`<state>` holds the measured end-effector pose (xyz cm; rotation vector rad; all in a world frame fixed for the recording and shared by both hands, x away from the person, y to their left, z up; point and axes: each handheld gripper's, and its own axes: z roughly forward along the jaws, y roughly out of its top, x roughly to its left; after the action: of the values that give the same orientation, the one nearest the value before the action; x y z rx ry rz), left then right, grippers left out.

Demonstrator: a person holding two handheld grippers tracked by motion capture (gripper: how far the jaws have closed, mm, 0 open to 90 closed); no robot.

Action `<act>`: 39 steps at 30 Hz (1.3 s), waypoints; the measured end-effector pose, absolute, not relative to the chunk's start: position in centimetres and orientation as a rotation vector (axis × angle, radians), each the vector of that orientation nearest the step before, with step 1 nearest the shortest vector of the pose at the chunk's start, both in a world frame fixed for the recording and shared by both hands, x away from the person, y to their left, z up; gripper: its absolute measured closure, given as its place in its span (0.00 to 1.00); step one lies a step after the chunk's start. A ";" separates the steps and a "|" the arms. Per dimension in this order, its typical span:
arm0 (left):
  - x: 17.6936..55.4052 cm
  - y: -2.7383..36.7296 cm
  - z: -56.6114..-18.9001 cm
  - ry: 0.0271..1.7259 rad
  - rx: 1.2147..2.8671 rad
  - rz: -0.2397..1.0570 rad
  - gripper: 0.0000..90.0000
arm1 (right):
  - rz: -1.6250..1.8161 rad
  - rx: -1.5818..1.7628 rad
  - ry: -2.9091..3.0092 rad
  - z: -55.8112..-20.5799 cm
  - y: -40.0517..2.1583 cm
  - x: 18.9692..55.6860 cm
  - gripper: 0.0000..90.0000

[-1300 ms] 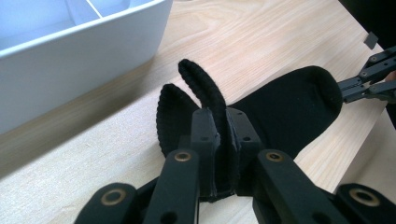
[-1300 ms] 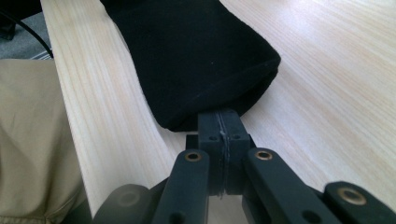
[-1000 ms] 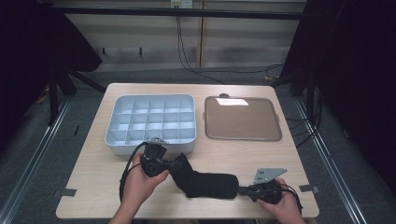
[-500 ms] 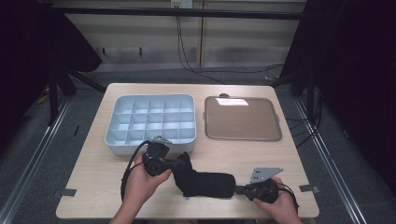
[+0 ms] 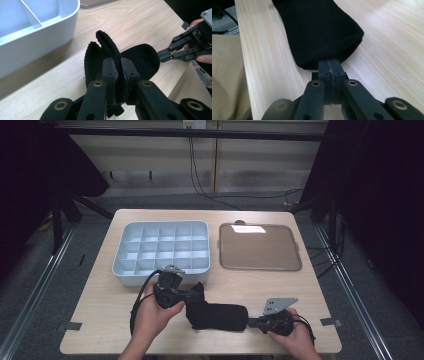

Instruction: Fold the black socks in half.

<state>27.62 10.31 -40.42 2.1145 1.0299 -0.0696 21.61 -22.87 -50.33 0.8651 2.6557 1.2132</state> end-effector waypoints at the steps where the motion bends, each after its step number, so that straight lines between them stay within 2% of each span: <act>1: 27.6 10.3 -40.4 1.029 2.116 -0.071 0.92 | 1.213 0.862 2.656 -50.3 -22.8 21.6 1.00; 39: 27.6 7.5 -40.7 1.001 2.155 -0.107 0.92 | 1.246 0.812 2.679 -50.1 -20.6 22.6 1.00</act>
<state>27.57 7.50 -40.70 2.1545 1.0010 -0.1072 22.60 -20.57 -50.11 0.8125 2.6789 1.2458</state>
